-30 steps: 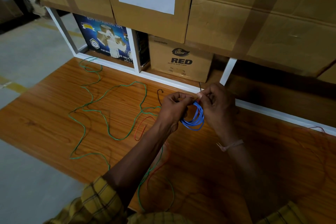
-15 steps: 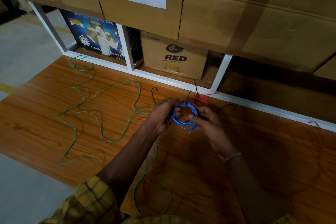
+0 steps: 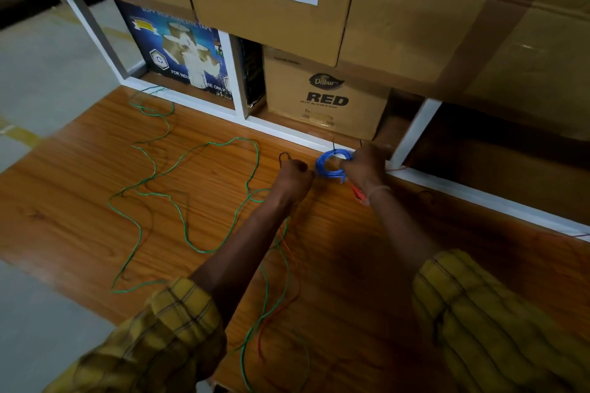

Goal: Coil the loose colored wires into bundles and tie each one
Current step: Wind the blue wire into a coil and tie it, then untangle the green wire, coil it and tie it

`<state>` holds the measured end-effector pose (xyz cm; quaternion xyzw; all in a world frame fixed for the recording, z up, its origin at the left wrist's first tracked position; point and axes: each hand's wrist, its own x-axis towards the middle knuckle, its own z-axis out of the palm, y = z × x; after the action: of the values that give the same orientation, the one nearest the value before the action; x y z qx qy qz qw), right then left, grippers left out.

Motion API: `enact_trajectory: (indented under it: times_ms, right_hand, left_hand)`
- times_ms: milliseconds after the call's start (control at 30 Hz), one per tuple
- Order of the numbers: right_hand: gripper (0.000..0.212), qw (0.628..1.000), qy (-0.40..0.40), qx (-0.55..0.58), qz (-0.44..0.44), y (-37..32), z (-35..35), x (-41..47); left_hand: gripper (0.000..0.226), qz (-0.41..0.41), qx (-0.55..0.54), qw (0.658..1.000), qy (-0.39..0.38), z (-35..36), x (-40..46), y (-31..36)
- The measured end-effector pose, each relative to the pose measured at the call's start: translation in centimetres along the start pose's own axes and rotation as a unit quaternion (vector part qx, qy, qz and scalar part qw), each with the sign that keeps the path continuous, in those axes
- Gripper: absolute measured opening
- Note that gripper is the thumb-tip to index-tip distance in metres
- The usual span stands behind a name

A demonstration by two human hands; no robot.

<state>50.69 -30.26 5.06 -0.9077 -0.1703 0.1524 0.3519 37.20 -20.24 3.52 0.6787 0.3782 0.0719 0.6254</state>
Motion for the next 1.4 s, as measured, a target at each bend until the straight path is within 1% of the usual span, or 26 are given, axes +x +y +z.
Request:
enact_trajectory:
  times_ms: [33, 133, 233, 333, 400, 433, 500, 533, 567, 633, 700, 767, 833, 967, 1133, 1267, 1333, 1400]
  right_hand:
    - [0.024, 1.000, -0.001, -0.002, 0.012, -0.3, 0.4, 0.2]
    - [0.028, 0.999, 0.008, 0.011, 0.042, -0.4, 1.4, 1.0]
    - [0.035, 0.999, 0.015, 0.009, 0.050, -0.1, 1.7, 0.5]
    - [0.032, 0.999, 0.043, -0.016, 0.001, 0.0, 1.2, -1.4]
    - [0.027, 0.997, 0.058, -0.028, -0.039, 0.2, 1.0, -3.0]
    - [0.028, 0.997, 0.054, -0.019, -0.054, 0.4, 1.2, -3.8]
    - [0.034, 0.997, 0.030, 0.018, -0.065, 0.9, 1.2, -4.5]
    - [0.035, 0.996, -0.002, 0.046, -0.082, 0.4, 2.5, -6.4]
    - [0.033, 0.992, -0.032, 0.076, -0.096, 0.0, 3.5, -8.1]
    - [0.028, 0.984, -0.067, 0.129, -0.106, 0.0, 3.5, -9.3]
    - [0.024, 0.978, -0.085, 0.154, -0.109, 0.0, 3.6, -10.1]
    - [0.021, 0.974, -0.099, 0.170, -0.114, -0.5, 4.6, -10.5]
    - [0.022, 0.972, -0.107, 0.173, -0.120, -1.6, 6.2, -11.2]
    - [0.023, 0.968, -0.138, 0.159, -0.133, -4.4, 9.3, -12.5]
    - [0.017, 0.965, -0.179, 0.127, -0.145, -8.0, 14.1, -13.7]
    - [0.022, 0.962, -0.197, 0.121, -0.145, -10.1, 17.5, -14.5]
    - [0.027, 0.963, -0.202, 0.109, -0.143, -10.8, 19.2, -14.6]
    - [0.026, 0.960, -0.215, 0.111, -0.140, -11.7, 20.6, -14.7]
  left_hand:
    - [0.013, 0.016, 0.000, 1.000, -0.006, 0.0, -0.3, -0.1]
    - [0.020, 0.051, -0.015, 0.998, -0.035, -0.3, -1.5, -0.2]
    - [0.027, 0.045, -0.050, 0.997, -0.035, -0.9, -2.4, -0.8]
    - [0.030, 0.041, -0.080, 0.995, -0.030, -1.7, -3.5, -1.1]
    - [0.027, 0.041, -0.095, 0.994, -0.025, -2.3, -4.2, -1.7]
    - [0.025, 0.040, -0.098, 0.994, -0.027, -2.7, -4.7, -1.9]
    - [0.020, 0.045, -0.106, 0.993, -0.038, -2.9, -5.3, -2.2]
    - [0.019, 0.045, -0.105, 0.993, -0.028, -4.4, -6.7, -3.3]
    - [0.021, 0.052, -0.101, 0.993, -0.023, -5.8, -7.9, -4.3]
    - [0.024, 0.064, -0.104, 0.992, -0.032, -6.4, -8.5, -4.6]
    - [0.026, 0.072, -0.096, 0.992, -0.030, -7.7, -9.1, -5.1]
    - [0.025, 0.063, -0.097, 0.993, -0.001, -9.7, -9.5, -5.7]
    - [0.026, 0.055, -0.097, 0.994, 0.023, -12.3, -9.8, -6.8]
    - [0.026, 0.030, -0.047, 0.998, 0.038, -16.9, -9.7, -8.1]
    - [0.021, 0.035, 0.017, 0.998, 0.056, -22.5, -8.3, -9.0]
    - [0.007, 0.053, 0.093, 0.989, 0.106, -26.9, -5.9, -10.2]
    - [0.013, 0.065, 0.141, 0.977, 0.147, -29.3, -4.5, -10.8]
    - [0.019, 0.070, 0.158, 0.969, 0.175, -31.4, -3.4, -11.1]
